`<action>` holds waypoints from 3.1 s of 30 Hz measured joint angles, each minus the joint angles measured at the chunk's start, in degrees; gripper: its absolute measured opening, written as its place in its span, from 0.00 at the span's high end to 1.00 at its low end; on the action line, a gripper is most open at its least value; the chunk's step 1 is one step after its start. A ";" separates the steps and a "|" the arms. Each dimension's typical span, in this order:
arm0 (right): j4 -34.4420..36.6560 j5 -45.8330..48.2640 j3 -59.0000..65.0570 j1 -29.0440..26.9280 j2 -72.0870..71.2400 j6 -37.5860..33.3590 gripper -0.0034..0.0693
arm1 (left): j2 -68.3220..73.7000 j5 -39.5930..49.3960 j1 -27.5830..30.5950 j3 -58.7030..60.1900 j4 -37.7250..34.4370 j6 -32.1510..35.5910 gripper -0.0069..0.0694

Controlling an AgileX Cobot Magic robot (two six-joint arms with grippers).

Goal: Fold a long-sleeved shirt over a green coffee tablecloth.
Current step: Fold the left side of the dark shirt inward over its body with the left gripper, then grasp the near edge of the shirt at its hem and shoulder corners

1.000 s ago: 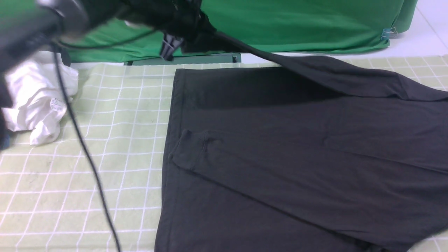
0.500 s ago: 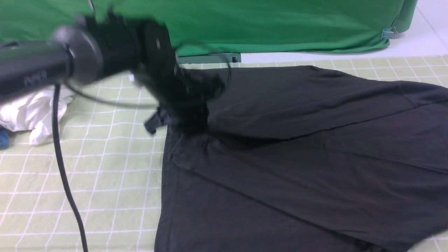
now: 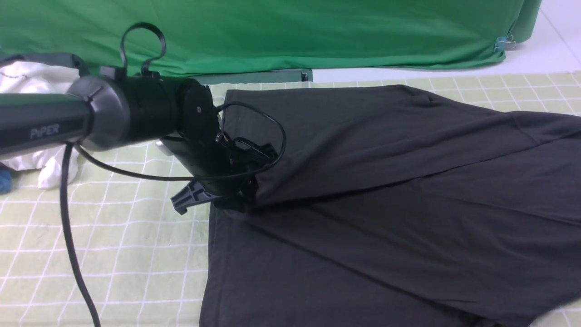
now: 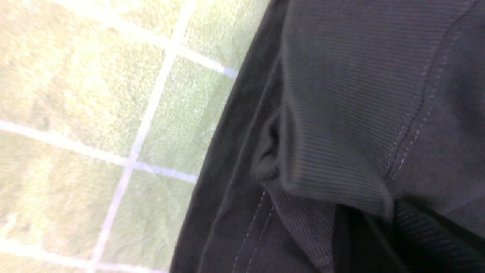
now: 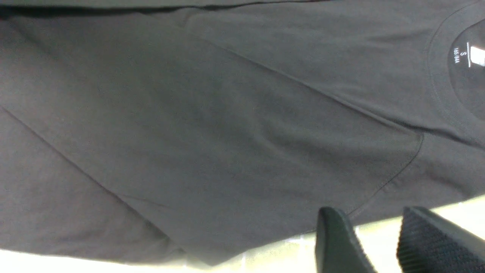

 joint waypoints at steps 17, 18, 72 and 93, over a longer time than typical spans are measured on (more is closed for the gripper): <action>0.00 -0.05 0.00 0.00 0.00 0.00 0.62 | -13.66 28.86 1.60 -3.37 4.18 21.07 0.23; 0.00 -0.05 0.00 0.00 0.00 0.00 0.62 | -14.51 28.76 -0.32 -0.16 3.75 21.46 0.24; -2.67 4.54 2.33 29.69 25.57 -7.98 0.47 | -21.01 9.65 -13.24 27.03 1.22 19.36 0.88; -19.35 -8.79 2.45 35.95 44.95 -1.56 0.72 | -21.51 5.57 -13.24 27.07 1.22 21.29 0.88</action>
